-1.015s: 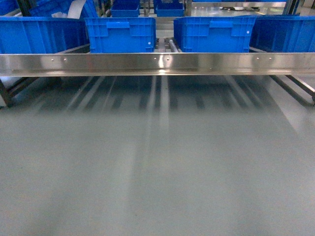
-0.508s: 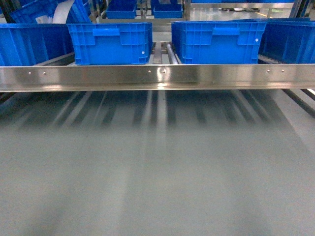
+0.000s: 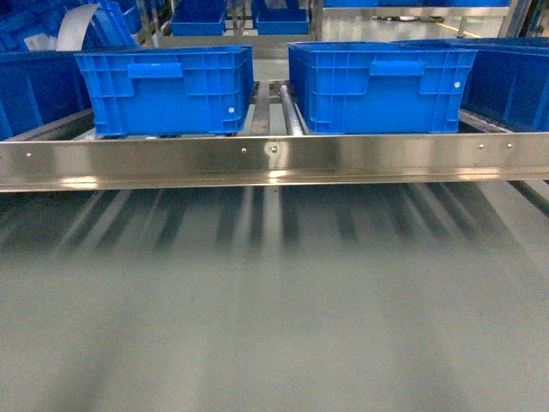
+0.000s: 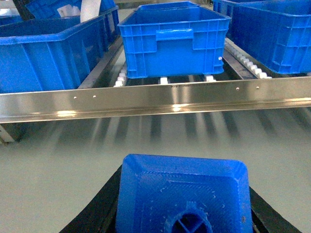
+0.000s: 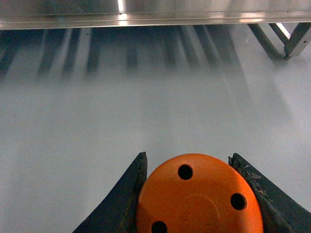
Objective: Sort blue parts and orange caps into right shelf containers
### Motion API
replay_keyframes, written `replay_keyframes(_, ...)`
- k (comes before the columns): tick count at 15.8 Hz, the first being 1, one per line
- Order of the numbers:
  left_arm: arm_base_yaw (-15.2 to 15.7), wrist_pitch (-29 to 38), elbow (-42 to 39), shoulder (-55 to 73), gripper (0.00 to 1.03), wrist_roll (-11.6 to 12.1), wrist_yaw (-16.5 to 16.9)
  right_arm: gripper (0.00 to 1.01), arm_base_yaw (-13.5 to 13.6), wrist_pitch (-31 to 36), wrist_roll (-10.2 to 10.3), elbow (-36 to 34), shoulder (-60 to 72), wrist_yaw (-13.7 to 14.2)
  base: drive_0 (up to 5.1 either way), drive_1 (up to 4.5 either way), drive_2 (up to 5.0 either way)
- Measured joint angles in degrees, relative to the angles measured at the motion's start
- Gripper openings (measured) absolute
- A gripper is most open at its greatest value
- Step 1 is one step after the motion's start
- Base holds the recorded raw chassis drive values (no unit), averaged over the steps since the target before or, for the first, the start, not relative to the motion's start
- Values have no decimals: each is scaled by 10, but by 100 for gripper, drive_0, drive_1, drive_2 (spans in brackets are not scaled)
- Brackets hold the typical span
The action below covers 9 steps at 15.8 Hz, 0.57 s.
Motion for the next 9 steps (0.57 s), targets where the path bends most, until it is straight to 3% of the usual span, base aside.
replay_keyframes(9, 1, 1, 0, 0, 44, 0, -1, 43, 0, 2, 0, 0, 0, 0, 9, 407, -390)
